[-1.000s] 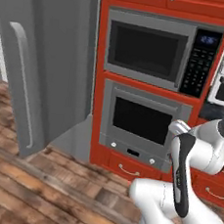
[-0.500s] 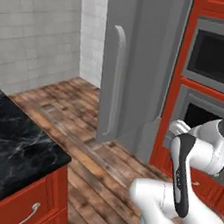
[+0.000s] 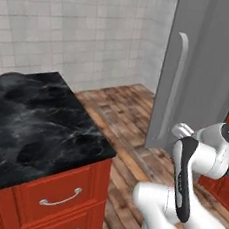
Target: Place the fish on the counter behind the older fish on the same shelf of the fridge to maintain FIFO order. Close the fridge door when finished.
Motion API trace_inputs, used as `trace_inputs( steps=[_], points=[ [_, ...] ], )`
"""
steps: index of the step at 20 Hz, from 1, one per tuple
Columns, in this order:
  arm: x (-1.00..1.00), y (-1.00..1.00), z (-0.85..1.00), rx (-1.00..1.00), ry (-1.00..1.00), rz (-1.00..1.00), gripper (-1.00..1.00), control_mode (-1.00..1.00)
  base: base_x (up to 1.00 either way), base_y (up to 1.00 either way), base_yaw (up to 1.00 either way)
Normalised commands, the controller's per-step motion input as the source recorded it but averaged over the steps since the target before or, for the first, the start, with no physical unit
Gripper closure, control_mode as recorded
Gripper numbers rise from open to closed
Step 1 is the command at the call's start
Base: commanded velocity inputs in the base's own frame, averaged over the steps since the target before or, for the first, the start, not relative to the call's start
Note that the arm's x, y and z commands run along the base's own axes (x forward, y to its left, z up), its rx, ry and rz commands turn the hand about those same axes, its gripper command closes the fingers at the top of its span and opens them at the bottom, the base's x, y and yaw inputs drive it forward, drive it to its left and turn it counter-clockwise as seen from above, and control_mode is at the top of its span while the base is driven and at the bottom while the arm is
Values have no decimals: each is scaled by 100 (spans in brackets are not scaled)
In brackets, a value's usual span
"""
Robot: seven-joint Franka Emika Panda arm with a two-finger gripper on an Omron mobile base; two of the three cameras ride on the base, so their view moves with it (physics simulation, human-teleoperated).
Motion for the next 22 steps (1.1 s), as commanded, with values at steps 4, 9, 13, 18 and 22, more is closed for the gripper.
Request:
trace_inputs(
  steps=[4,9,13,18,22],
  points=[
    [0,0,0,0,0,0,100,100,9,-4,49],
    [0,0,0,0,0,0,100,100,2,-9,49],
    [0,0,0,0,0,0,100,100,1,-23,42],
    [0,0,0,0,0,0,100,100,-12,73,44],
    [0,0,0,0,0,0,100,100,-7,100,43]
  ],
)
